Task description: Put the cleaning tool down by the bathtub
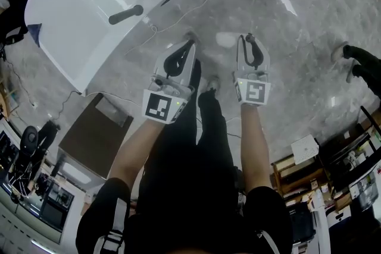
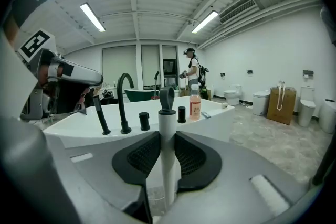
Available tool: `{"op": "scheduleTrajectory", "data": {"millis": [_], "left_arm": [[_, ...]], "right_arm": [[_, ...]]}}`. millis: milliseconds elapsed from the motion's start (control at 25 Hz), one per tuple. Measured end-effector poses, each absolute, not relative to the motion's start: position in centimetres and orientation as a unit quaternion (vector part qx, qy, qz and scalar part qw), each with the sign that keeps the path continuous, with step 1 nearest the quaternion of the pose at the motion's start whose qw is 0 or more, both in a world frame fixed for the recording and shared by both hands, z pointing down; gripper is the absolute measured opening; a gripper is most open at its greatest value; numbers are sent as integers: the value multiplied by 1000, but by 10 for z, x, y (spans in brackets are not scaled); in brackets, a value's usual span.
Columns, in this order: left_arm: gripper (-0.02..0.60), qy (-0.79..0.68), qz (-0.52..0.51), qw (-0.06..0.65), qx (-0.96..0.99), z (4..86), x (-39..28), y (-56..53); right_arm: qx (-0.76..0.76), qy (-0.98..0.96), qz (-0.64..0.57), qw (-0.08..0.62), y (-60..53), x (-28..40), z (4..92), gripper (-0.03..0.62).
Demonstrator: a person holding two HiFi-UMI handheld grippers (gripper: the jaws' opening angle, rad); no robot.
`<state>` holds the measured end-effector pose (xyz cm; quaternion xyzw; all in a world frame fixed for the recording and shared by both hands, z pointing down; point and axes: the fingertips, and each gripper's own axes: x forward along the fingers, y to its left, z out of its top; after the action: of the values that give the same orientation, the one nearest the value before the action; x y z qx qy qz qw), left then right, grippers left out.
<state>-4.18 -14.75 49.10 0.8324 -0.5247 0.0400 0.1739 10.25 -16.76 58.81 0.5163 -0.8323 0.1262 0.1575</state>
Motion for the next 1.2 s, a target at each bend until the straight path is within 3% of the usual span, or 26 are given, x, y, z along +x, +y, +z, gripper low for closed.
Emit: {"op": "scheduleTrajectory", "data": {"millis": [1200], "left_arm": [[6, -535, 36, 211, 818, 612, -77, -184]], "right_arm": [[496, -828, 157, 211, -218, 46, 798, 87]]}}
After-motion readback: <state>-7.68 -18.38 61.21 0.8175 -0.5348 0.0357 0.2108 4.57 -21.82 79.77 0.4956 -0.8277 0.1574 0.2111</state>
